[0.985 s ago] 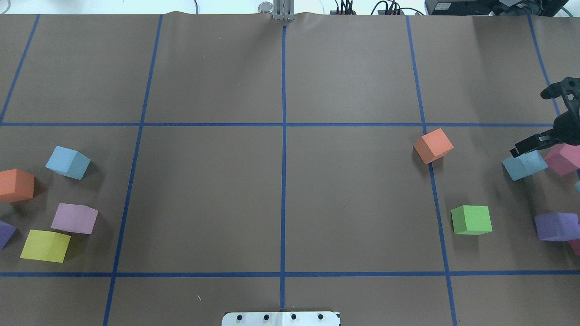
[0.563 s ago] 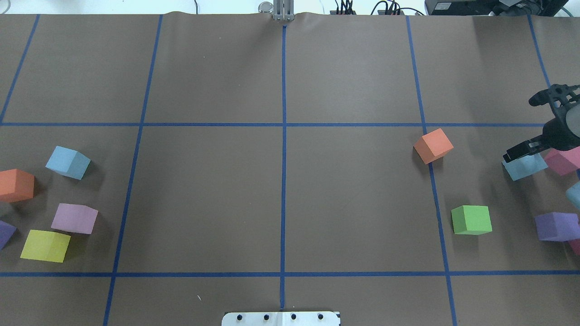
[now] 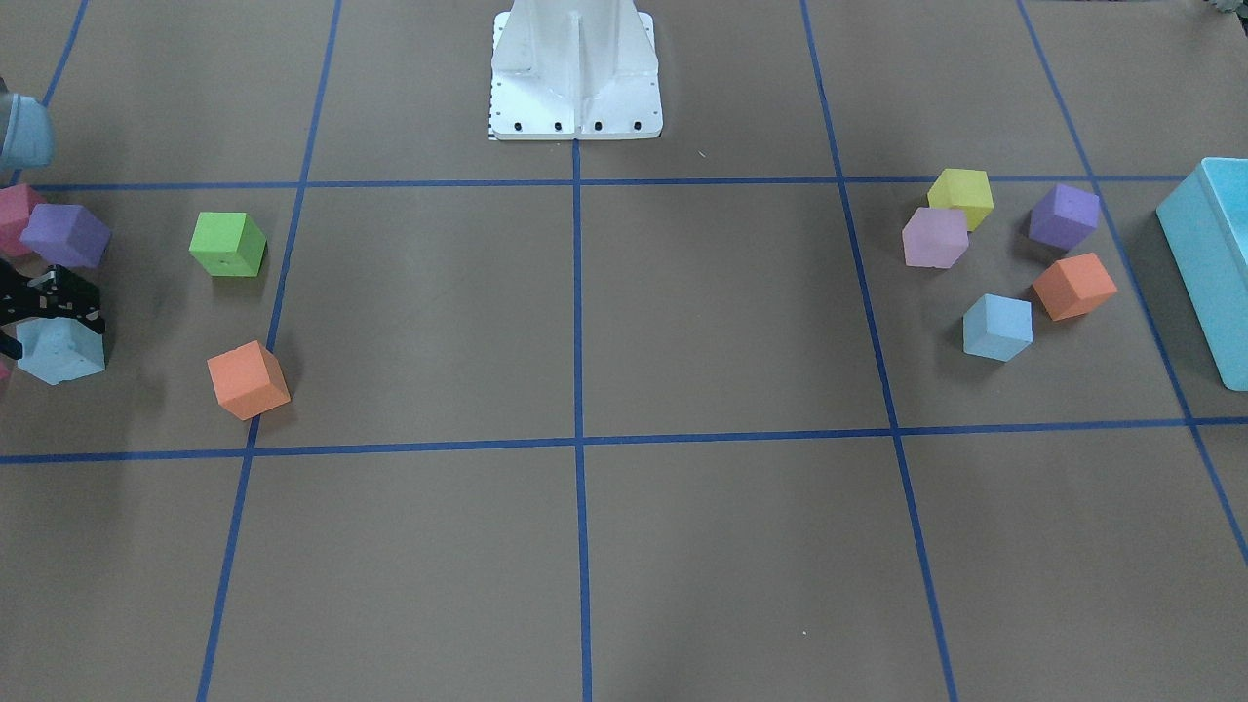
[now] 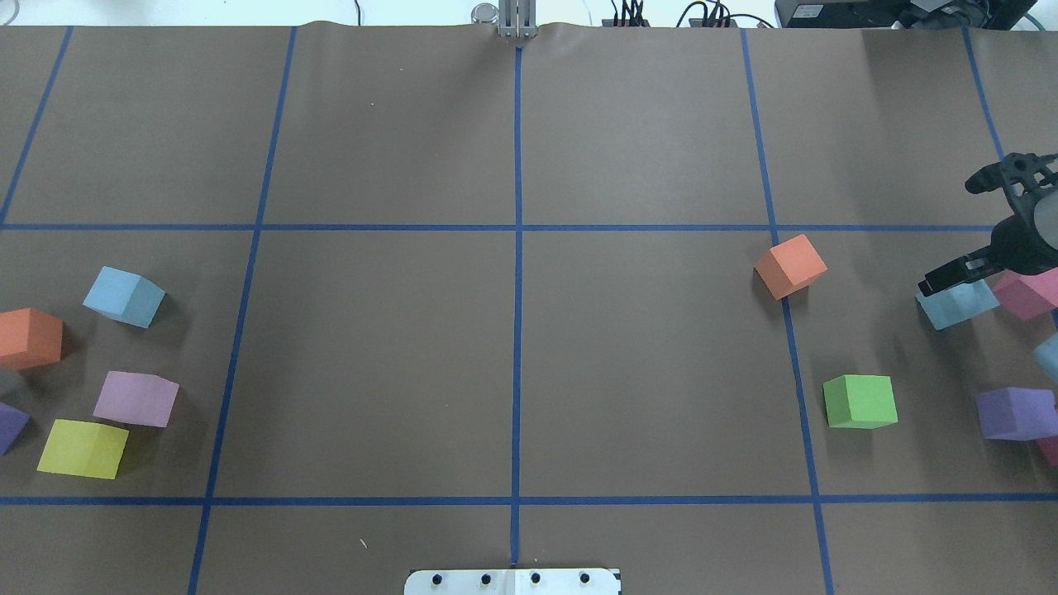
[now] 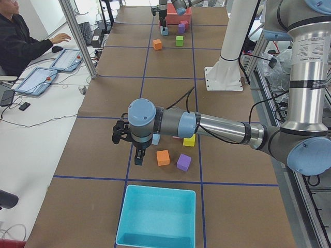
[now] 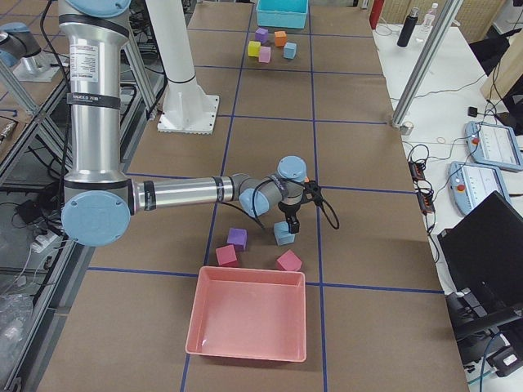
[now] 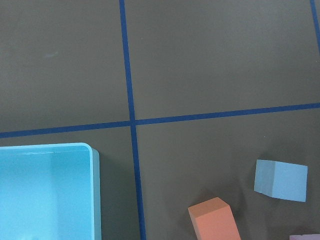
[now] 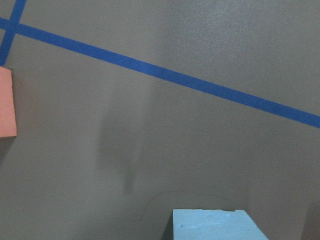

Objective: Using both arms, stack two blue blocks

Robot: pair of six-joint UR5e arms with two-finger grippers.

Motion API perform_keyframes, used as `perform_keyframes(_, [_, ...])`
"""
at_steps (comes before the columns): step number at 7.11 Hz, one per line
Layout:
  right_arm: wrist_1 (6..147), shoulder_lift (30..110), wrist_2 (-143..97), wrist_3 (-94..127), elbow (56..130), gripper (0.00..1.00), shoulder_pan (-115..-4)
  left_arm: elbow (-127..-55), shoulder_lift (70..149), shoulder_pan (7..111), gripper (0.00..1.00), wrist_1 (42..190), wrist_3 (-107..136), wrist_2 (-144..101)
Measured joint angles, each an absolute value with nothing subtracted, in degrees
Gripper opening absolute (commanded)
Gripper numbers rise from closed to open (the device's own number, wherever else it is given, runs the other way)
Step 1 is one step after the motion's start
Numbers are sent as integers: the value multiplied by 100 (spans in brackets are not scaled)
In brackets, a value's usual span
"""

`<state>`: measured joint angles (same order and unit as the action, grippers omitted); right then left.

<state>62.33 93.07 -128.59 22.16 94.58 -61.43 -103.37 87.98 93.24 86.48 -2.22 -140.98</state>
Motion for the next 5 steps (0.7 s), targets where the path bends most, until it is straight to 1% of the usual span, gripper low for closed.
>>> perform_keyframes(3, [6240, 9465, -12796, 1879, 9435, 100, -6132, -10333, 8795, 9324, 98, 8648, -228, -14098])
perform_keyframes(5, [6266, 9414, -12677, 1844, 9385, 100, -6118, -10341, 8791, 9325, 98, 8648, -229, -14098])
